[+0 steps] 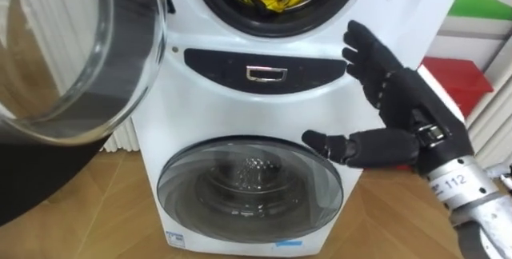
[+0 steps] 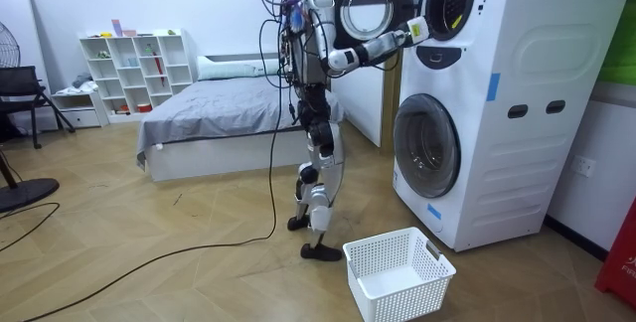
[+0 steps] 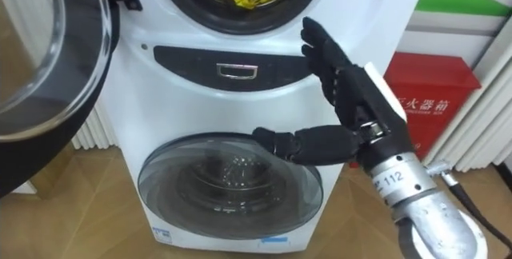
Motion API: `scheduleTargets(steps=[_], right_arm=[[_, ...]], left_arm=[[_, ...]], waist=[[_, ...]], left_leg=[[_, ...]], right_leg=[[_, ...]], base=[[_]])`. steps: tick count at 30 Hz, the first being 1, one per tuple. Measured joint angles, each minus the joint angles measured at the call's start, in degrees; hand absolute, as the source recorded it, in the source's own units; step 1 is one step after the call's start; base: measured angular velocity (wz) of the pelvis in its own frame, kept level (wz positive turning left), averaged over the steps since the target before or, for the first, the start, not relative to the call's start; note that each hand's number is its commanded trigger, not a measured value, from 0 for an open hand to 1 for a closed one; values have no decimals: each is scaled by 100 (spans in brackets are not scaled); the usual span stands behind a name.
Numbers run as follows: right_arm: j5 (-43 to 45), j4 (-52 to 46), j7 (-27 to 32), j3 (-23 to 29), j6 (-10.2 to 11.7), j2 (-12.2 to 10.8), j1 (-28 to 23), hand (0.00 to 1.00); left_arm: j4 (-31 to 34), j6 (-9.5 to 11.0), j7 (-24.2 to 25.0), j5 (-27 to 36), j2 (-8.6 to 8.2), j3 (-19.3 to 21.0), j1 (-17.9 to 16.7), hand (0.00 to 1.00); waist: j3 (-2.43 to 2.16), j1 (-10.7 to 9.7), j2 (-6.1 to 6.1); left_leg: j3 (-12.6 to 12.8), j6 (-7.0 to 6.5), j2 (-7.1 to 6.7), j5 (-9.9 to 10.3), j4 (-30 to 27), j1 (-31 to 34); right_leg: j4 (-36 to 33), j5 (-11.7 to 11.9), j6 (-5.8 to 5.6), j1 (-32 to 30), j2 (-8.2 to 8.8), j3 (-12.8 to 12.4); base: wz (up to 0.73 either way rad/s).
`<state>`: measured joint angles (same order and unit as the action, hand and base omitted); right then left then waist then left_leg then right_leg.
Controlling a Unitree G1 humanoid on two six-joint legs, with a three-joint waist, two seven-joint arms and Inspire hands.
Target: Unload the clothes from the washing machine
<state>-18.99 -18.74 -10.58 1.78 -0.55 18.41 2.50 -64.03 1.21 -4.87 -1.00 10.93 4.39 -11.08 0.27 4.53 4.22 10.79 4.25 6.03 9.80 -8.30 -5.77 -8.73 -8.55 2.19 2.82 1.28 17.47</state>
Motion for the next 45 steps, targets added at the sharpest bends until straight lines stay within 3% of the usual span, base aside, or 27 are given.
scheduleTargets(steps=[10, 16, 18, 22, 25, 26, 29, 31, 32, 33, 34, 35, 36, 37, 38, 39, 40, 41, 42, 43, 45], right_arm=[[-756, 49, 135, -67, 94, -19, 632, 0], [-838, 286, 345, -73, 94, -280, 902, 0], [-893, 775, 420, -298, 114, -339, 1222, 0], [-871, 975, 571, -557, 111, -368, 1273, 0], [-870, 1056, 526, -629, 117, -428, 1287, 0], [-873, 1212, 480, -639, 121, -482, 1298, 0], [-869, 1437, 453, -718, 118, -605, 1300, 0], [-887, 1442, 494, -742, 133, -643, 1314, 0], [-961, 1484, 565, -745, 184, -645, 1316, 0], [-1078, 1525, 657, -722, 194, -636, 1335, 0], [-1125, 1563, 712, -719, 194, -629, 1346, 0], [-1188, 1628, 752, -720, 185, -620, 1366, 0], [-1225, 1654, 748, -730, 171, -619, 1374, 0], [-1268, 1652, 741, -740, 168, -623, 1383, 0], [-1364, 1651, 735, -769, 167, -621, 1439, 0], [-1474, 1650, 756, -778, 168, -607, 1486, 0], [-1545, 1651, 783, -778, 168, -591, 1505, 0], [-1611, 1651, 837, -774, 161, -573, 1552, 0], [-1636, 1650, 865, -775, 161, -578, 1598, 0], [-1636, 1649, 870, -775, 161, -579, 1638, 0], [-1546, 1583, 930, -770, 171, -503, 1725, 0]], left_arm=[[164, 28, -2, -108, 2, -7, 48, 0], [142, -18, -75, -95, -24, -18, 117, 0], [140, -55, -120, -95, -29, -32, 96, 0], [87, -89, -183, -77, -52, -70, 157, 0], [-88, -136, -201, -79, -55, -123, 215, 0], [-133, -178, -199, -88, -45, -124, 192, 0], [-130, -294, -179, -85, -30, -126, 14, 0], [-145, -375, -171, -85, -36, -138, -107, 0], [-182, -442, -169, -90, -54, -130, -115, 0], [-181, -479, -158, -92, -68, -132, -75, 0], [-174, -480, -150, -92, -75, -133, -66, 0], [-161, -479, -121, -89, -82, -131, -80, 0], [-149, -479, -121, -81, -81, -119, -138, 0], [-133, -479, -124, -78, -74, -105, -178, 0], [-112, -479, -128, -80, -62, -64, -241, 0], [-112, -479, -127, -82, -37, -14, -255, 0], [-110, -477, -124, -83, -15, -8, -241, 0], [-108, -451, -115, -83, 18, -3, -191, 0], [-110, -436, -110, -83, 22, -3, -138, 0], [-109, -436, -107, -89, 8, -4, -105, 0], [-108, -435, -104, -115, -15, 8, 63, 0]], waist=[[26, 120, 27], [42, 211, 39], [54, 221, 23], [77, 332, -12], [119, 474, -79], [130, 541, -96], [128, 598, -112], [102, 640, -134], [67, 660, -120], [59, 637, -84], [48, 641, -56], [59, 656, -40], [58, 714, -35], [25, 771, -54], [-19, 863, -52], [-40, 831, 19], [-53, 816, 76], [-52, 770, 184], [-55, 733, 264], [-51, 715, 270], [1, 642, 227]], left_leg=[[-13, 0, 3, 0, 3, -17], [-67, 0, 9, 0, 3, 3], [-51, 1, 22, 1, 3, -48], [-50, 12, 58, 87, -202, 8], [-69, 44, 228, 435, -1091, 327], [-112, 39, 296, 563, -1564, 478], [-389, 29, 433, 628, -2658, 931], [-444, 18, 477, 613, -2975, 1035], [-518, -10, 434, 633, -3069, 1144], [-615, -10, 300, 663, -2892, 1380], [-627, -6, 202, 659, -2736, 1517], [-605, 7, 21, 604, -2263, 1710], [-610, -51, -88, 313, -1651, 1885], [-626, -85, -109, 57, -1459, 1968], [-644, -87, -115, -370, -1097, 2031], [-641, -151, -200, -726, -830, 1995], [-616, -263, -256, -858, -733, 1969], [-601, -367, -369, -923, -725, 1901], [-518, -447, -435, -848, -836, 1876], [-501, -471, -464, -772, -905, 1883], [-485, -540, -556, -366, -1330, 1923]], right_leg=[[3, 1, 3, 0, -25, 25], [-5, 1, 3, 19, -41, 49], [-47, 4, 7, 37, -46, 16], [-118, 2, 11, 28, -58, -6], [-321, -105, 59, -10, -119, -44], [-503, -254, 77, -31, -132, -103], [-879, -538, 145, -86, -124, -167], [-1036, -651, 184, -79, -132, -198], [-1091, -729, 249, -73, -99, -221], [-1098, -772, 259, -77, -87, -347], [-1092, -795, 244, -67, -76, -427], [-1050, -851, 170, 18, -61, -605], [-998, -877, 128, 65, -33, -670], [-1001, -910, 88, 68, -14, -725], [-997, -953, 30, 80, 19, -824], [-992, -973, 1, 112, 86, -860], [-975, -979, -69, 112, 125, -854], [-870, -990, -139, 163, 207, -850], [-728, -953, -204, 260, 311, -783], [-692, -937, -235, 307, 356, -771], [-726, -960, -355, 472, 473, -787]], base=[[0], [2], [-3], [0], [-10], [-14], [-8], [1], [36], [46], [49], [22], [3], [-29], [-30], [-19], [11], [10], [4], [-6], [0]])
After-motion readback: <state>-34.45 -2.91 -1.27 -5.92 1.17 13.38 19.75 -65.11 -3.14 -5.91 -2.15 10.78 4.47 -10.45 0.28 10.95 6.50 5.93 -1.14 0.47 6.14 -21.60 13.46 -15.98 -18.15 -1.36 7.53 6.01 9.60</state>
